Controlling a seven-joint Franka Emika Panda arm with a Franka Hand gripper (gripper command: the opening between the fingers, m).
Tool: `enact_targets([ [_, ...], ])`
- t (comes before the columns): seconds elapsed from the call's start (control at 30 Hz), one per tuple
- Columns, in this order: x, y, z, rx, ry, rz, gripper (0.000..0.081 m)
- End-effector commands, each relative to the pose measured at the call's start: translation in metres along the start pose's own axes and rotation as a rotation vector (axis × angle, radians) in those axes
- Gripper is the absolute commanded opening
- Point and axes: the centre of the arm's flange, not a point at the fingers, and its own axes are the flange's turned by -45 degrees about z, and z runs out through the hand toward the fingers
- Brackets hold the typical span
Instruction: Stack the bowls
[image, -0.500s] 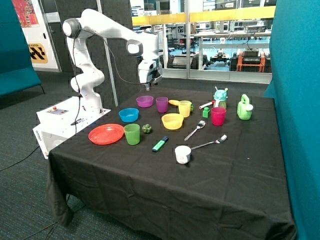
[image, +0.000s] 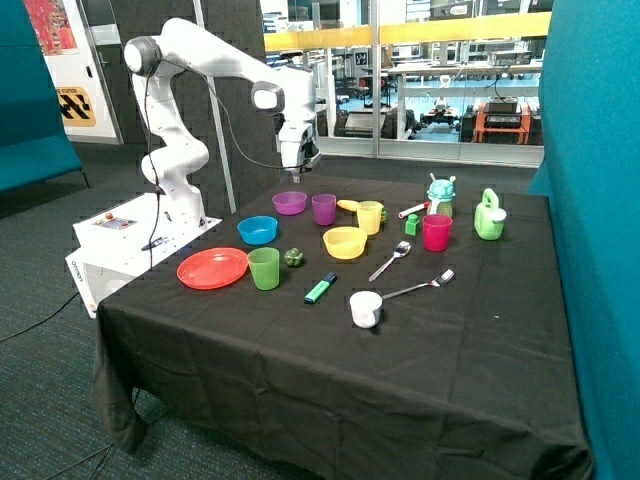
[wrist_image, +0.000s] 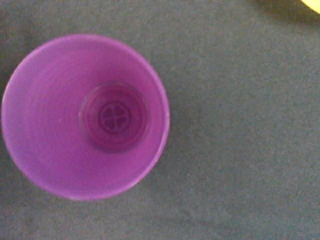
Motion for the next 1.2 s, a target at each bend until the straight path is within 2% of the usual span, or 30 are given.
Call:
enact_targets([
  [0.0,-0.011,-0.007,0.005,0.0000,0.0077,-0.063,0.0229],
  [0.27,-0.029,-0.008,0.011,0.0000,0.0077,-0.059,0.0232],
  [0.63,-0.064,-0.003,0.028,0.0001,0.0077,-0.056,0.0244],
  [1.17,-0.098,0.003,0.037,0.0000,0.0077,-0.077,0.0257],
])
